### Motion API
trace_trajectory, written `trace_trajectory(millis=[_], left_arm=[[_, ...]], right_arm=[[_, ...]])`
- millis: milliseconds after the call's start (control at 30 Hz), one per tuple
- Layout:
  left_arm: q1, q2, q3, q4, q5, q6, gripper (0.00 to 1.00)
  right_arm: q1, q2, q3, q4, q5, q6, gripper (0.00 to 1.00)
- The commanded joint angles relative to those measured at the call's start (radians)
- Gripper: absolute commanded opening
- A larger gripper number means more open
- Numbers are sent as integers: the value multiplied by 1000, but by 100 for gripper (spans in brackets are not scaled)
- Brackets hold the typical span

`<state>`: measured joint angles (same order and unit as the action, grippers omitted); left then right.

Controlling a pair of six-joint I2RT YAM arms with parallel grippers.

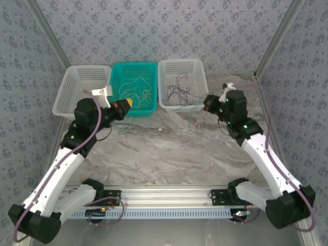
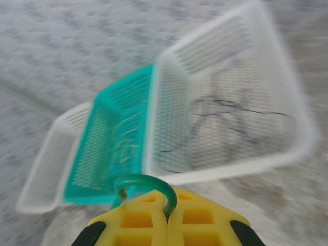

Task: Untangle the cables

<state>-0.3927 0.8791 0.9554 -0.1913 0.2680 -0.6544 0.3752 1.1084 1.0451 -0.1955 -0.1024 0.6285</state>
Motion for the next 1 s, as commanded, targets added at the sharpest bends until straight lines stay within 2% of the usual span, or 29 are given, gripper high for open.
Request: trace_trajectory(millis=[0, 67, 133, 267, 400, 533, 633, 733, 800, 867, 933, 967], left_arm=[[8, -73, 108, -184, -185, 154, 0], [10, -80, 149, -256, -356, 228, 0], [20, -51, 204, -265, -472, 329, 0], [115, 77, 300, -170, -503, 471, 0], [304, 251, 362, -33, -455, 474, 0], [498, 481, 436, 48, -327, 396, 0], [592, 655, 524, 64, -195, 306, 0], [650, 790, 596, 74, -114, 242, 0], [674, 857, 641, 62, -70, 232, 17], [688, 897, 678, 36, -32, 219, 46], [691, 888, 681, 40, 12, 199, 70], [691, 866, 668, 56, 39, 177, 77]], right_arm=[[104, 96, 138, 46, -38, -130, 0], [144, 162, 231, 44, -31, -155, 0], [171, 212, 266, 69, -38, -149, 0], [195, 251, 283, 97, -54, -121, 0], [214, 219, 266, 57, -44, -115, 0], [229, 140, 216, 11, -3, -130, 0], [227, 88, 182, -13, 22, -137, 0], [228, 57, 182, -52, 41, -150, 0], [226, 40, 179, -64, 55, -154, 0], [226, 25, 174, -68, 69, -159, 0], [224, 18, 169, -68, 78, -163, 0], [225, 19, 168, -68, 81, -165, 0]])
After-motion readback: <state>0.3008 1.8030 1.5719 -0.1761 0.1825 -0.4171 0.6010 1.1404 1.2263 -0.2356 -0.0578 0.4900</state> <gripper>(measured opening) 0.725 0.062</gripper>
